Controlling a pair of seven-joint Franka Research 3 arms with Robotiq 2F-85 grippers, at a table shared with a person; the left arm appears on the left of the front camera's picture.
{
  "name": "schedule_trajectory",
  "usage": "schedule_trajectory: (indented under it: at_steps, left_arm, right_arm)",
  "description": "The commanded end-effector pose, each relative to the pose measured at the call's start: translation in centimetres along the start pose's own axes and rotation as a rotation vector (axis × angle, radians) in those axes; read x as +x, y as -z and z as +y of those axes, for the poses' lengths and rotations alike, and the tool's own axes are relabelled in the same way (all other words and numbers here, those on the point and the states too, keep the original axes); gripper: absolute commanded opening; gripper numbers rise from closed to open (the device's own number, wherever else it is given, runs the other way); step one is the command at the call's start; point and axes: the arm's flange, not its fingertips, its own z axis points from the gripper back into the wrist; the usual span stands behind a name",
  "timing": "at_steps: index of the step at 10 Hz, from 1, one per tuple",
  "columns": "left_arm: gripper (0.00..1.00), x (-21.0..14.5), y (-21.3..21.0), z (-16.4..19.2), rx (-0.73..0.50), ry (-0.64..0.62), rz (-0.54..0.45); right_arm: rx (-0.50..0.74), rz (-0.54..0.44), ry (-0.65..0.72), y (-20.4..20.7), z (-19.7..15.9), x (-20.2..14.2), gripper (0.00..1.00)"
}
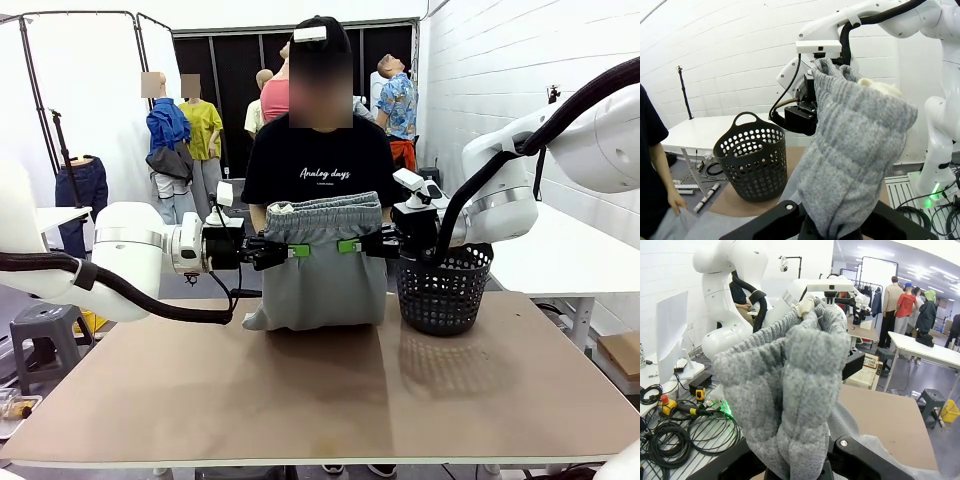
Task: Fold the training pants.
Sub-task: Release the ends of the Training pants and then grab the overlapped ends.
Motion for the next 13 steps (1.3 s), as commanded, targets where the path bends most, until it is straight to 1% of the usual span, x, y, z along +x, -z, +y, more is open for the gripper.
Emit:
schedule_trajectory:
  at_steps: [1, 13]
  left_arm:
    - [0.00, 0.19, 0.04, -0.03, 0.001, 0.003, -0.002]
    - [0.00, 0.19, 0.04, -0.03, 0.001, 0.003, -0.002]
  right_arm:
    - [0.007, -0.012, -0.011, -0.08, 0.31, 0.03, 0.00]
    - [0.007, -0.012, -0.011, -0.08, 0.31, 0.03, 0.00]
